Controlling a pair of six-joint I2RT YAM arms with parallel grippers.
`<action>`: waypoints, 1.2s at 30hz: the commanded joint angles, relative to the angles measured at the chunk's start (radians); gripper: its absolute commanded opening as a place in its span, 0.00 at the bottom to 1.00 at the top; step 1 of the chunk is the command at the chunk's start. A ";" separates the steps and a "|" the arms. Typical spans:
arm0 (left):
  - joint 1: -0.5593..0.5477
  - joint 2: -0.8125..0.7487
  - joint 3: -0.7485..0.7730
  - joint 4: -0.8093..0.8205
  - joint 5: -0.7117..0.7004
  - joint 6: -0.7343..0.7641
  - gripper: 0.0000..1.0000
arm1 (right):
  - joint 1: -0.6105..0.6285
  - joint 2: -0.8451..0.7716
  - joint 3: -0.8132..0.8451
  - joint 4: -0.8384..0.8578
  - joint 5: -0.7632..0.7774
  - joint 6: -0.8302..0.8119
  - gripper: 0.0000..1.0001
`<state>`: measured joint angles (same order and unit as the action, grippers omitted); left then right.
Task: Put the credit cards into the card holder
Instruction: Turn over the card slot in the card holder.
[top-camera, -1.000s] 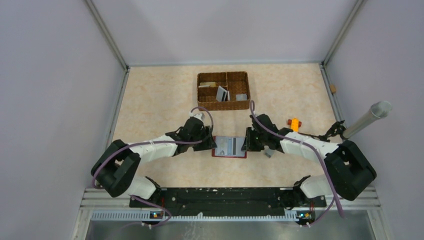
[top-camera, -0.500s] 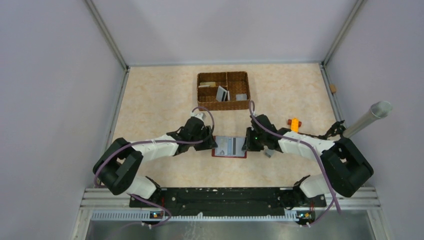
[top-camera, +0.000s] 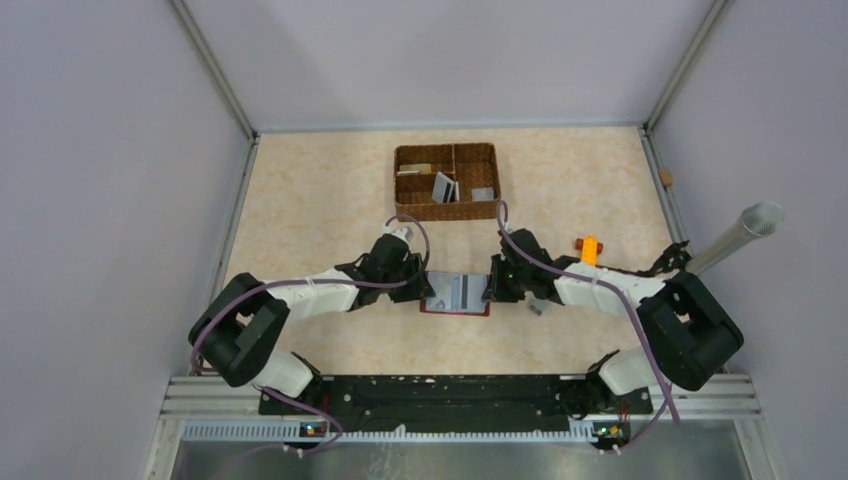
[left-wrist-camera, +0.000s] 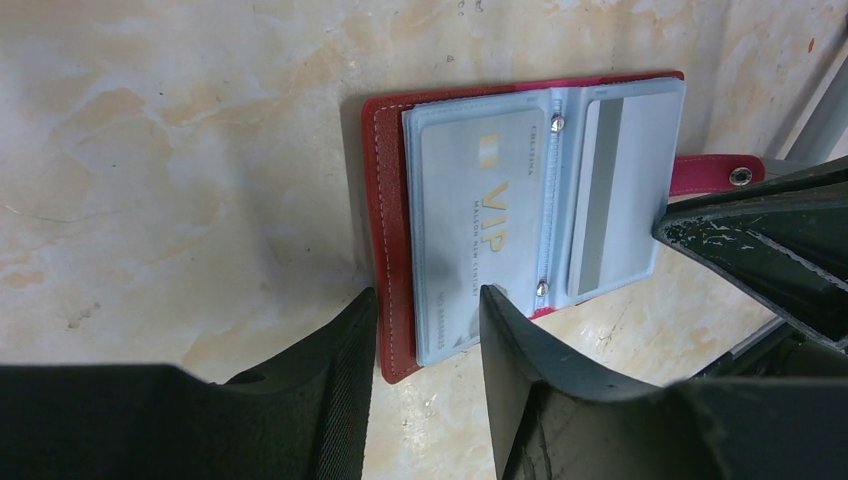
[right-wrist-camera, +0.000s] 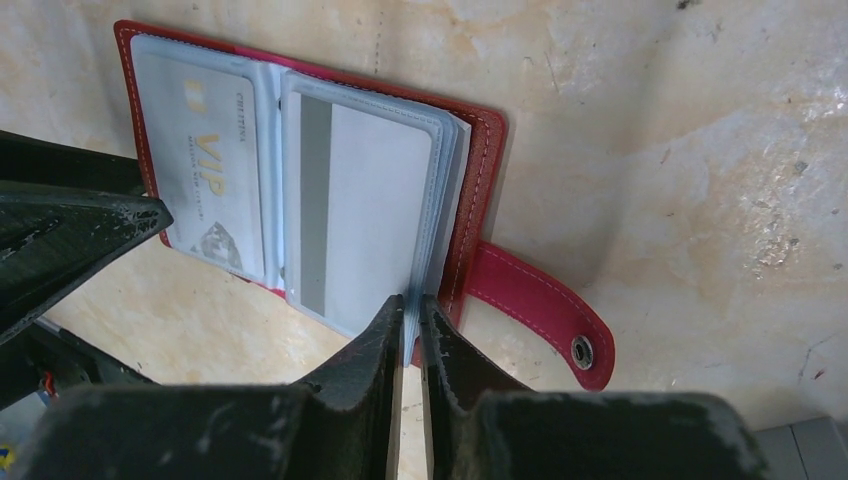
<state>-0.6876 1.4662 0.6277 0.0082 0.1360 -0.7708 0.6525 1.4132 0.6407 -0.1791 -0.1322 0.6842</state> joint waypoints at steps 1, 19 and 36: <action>0.003 0.005 -0.004 0.051 0.016 -0.007 0.43 | 0.019 -0.040 0.005 0.042 -0.010 0.021 0.09; 0.003 0.013 -0.013 0.099 0.060 -0.039 0.38 | 0.100 -0.056 0.087 0.030 0.007 0.034 0.09; 0.003 0.006 -0.020 0.121 0.078 -0.055 0.36 | 0.179 0.074 0.196 0.029 0.070 0.006 0.29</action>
<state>-0.6834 1.4818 0.6186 0.0818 0.2066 -0.8173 0.8078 1.4750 0.7837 -0.1654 -0.0902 0.7040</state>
